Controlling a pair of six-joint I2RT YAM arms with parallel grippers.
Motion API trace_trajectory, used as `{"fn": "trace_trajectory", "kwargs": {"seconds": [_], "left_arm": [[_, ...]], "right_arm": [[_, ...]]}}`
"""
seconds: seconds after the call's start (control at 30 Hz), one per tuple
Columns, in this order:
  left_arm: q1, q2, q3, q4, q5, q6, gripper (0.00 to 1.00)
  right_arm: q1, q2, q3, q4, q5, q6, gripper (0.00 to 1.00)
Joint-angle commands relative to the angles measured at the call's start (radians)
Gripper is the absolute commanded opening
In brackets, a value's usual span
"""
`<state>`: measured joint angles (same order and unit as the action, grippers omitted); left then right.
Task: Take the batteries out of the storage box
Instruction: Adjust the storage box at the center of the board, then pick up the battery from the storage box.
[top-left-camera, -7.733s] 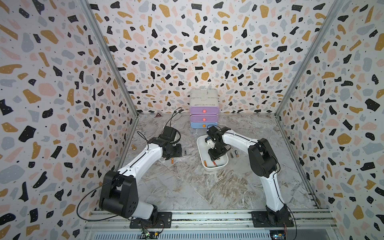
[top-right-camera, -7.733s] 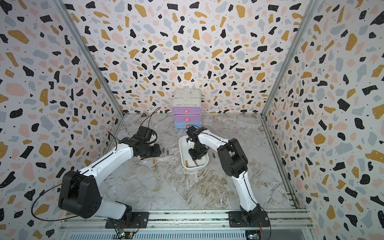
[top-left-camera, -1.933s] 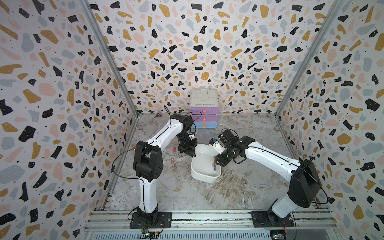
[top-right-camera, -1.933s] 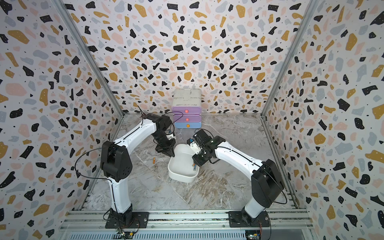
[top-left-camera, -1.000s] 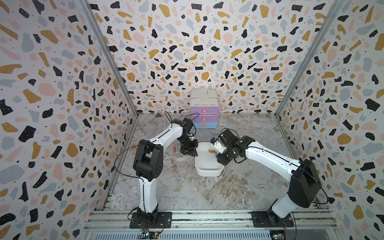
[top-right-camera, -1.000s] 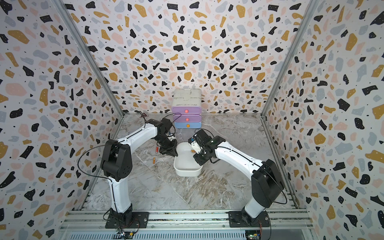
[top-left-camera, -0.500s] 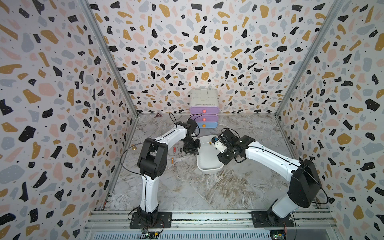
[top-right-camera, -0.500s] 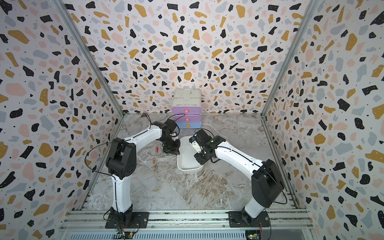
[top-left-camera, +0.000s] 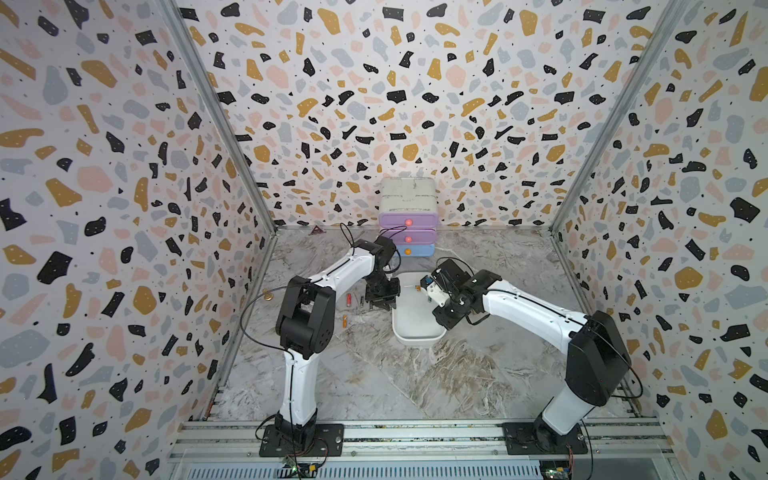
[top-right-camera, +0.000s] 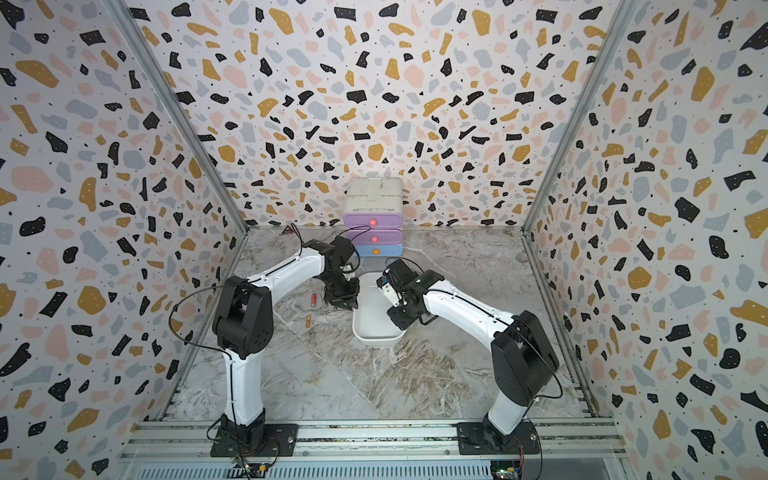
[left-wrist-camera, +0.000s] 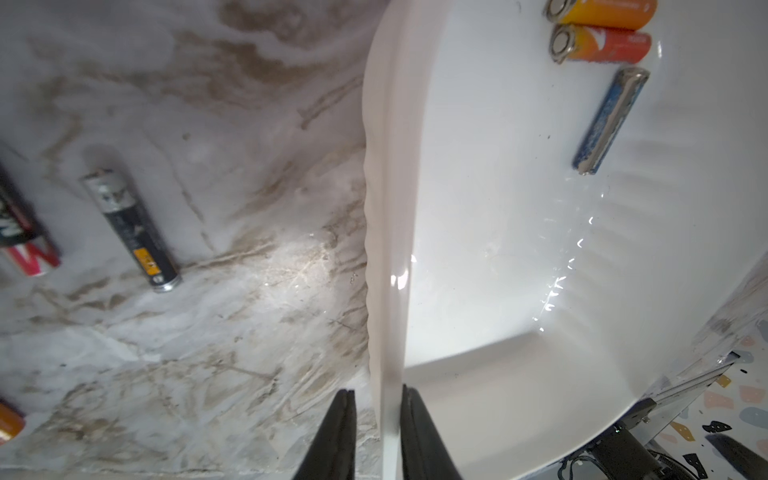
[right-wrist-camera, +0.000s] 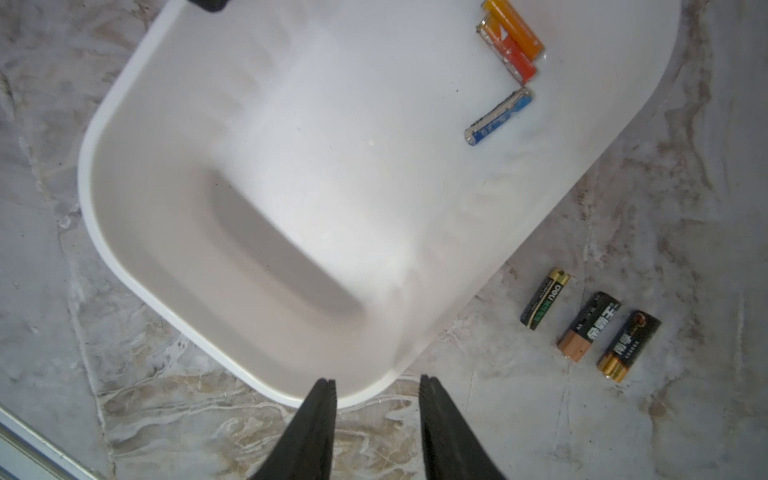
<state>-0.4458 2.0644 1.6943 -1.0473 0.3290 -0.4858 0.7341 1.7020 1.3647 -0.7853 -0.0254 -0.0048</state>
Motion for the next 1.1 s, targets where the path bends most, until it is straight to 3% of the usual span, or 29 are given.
{"fn": "trace_trajectory", "kwargs": {"seconds": [0.0,0.17,0.33,0.47,0.73,1.07], "left_arm": [[-0.001,-0.073,0.069,-0.058,-0.019,0.006,0.24],[0.02,-0.278,0.04,0.001,-0.088,-0.029,0.37],[0.088,-0.581,-0.236,0.234,-0.253,-0.077,0.43],[0.125,-0.758,-0.436,0.39,-0.257,-0.092,0.49],[0.129,-0.759,-0.493,0.328,-0.236,-0.056,0.52],[0.128,-0.751,-0.528,0.356,-0.209,-0.055,0.52]], "right_arm": [[-0.002,0.042,0.139,-0.06,0.003,0.006,0.4],[-0.002,0.146,0.266,-0.088,0.0,0.069,0.39],[-0.002,0.298,0.411,-0.113,0.148,0.162,0.42],[-0.004,0.427,0.541,-0.155,0.284,0.256,0.44],[-0.024,0.584,0.65,-0.16,0.34,0.345,0.47],[-0.035,0.653,0.637,-0.115,0.37,0.446,0.5]]}}
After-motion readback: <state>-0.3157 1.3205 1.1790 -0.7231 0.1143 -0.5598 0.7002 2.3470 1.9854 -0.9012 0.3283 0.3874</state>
